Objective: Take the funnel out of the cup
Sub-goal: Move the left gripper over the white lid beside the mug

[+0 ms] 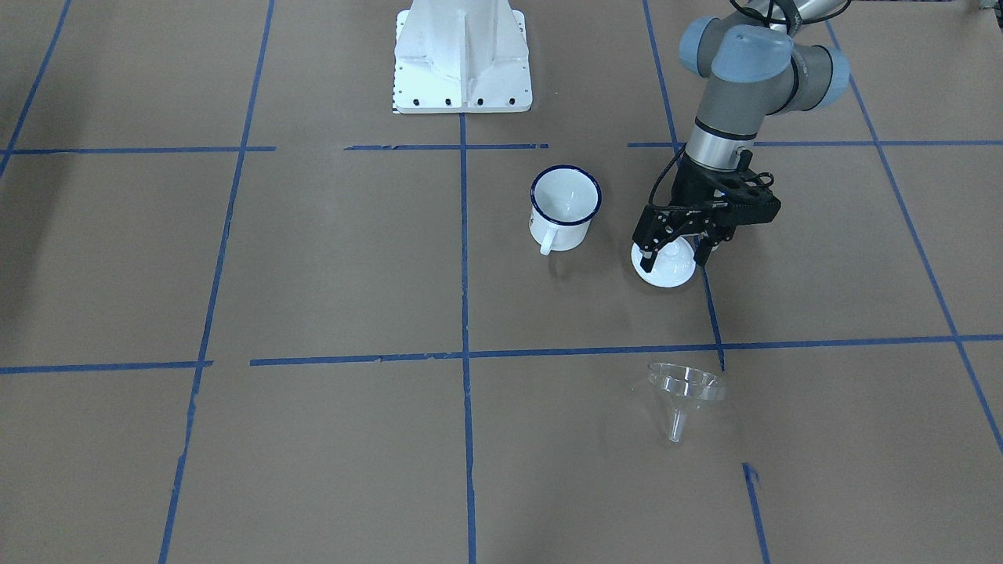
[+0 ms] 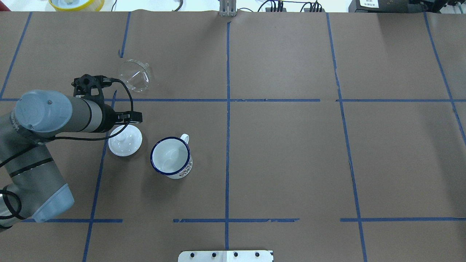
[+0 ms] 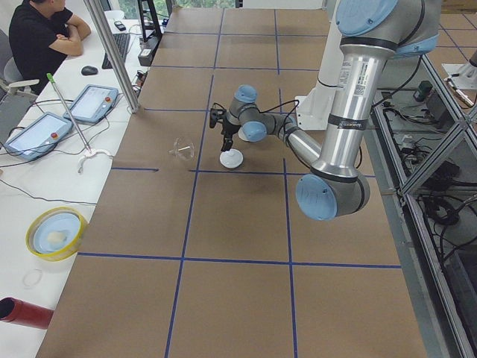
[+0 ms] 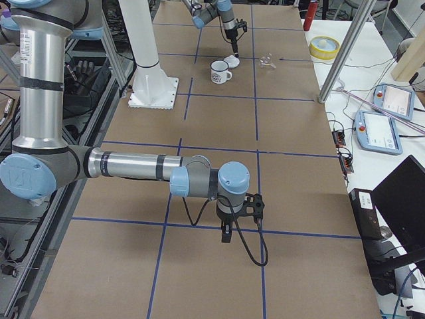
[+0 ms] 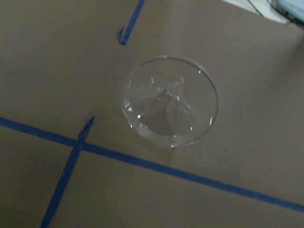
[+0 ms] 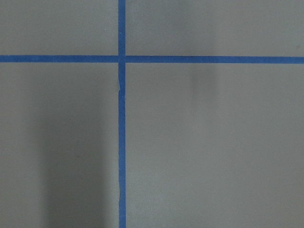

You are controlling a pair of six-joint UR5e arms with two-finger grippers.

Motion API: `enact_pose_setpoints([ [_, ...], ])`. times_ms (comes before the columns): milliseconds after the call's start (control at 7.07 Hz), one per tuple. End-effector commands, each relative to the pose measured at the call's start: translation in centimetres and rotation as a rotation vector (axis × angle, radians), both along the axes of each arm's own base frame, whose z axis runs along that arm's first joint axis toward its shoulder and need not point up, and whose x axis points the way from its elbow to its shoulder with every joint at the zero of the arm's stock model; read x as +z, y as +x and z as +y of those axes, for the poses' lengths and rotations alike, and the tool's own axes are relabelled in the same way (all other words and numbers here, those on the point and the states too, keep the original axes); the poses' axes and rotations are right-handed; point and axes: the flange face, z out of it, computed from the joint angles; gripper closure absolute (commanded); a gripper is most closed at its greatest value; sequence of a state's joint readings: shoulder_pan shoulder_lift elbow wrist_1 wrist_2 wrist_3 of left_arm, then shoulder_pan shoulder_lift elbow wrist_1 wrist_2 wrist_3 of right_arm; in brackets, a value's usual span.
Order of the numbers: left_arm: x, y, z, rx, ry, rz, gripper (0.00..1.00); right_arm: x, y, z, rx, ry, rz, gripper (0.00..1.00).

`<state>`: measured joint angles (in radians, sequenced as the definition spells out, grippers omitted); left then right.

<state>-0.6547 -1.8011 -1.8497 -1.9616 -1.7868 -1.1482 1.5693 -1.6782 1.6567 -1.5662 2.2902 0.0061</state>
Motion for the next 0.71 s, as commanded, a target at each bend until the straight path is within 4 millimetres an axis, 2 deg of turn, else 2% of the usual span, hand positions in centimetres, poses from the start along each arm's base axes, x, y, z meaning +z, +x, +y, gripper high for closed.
enact_pose_setpoints([
  [0,0.6,-1.6,-1.3,0.159,0.054,-0.045,0.00,0.0,0.0,0.0,0.000,0.000,0.000,0.00],
  [283,1.9,-0.3,-1.9,0.164,0.034,-0.066,0.00,0.0,0.0,0.0,0.000,0.000,0.000,0.00],
  [566,2.3,0.0,-2.3,0.169,0.030,-0.076,0.10,0.0,0.0,0.0,0.000,0.000,0.000,0.00],
])
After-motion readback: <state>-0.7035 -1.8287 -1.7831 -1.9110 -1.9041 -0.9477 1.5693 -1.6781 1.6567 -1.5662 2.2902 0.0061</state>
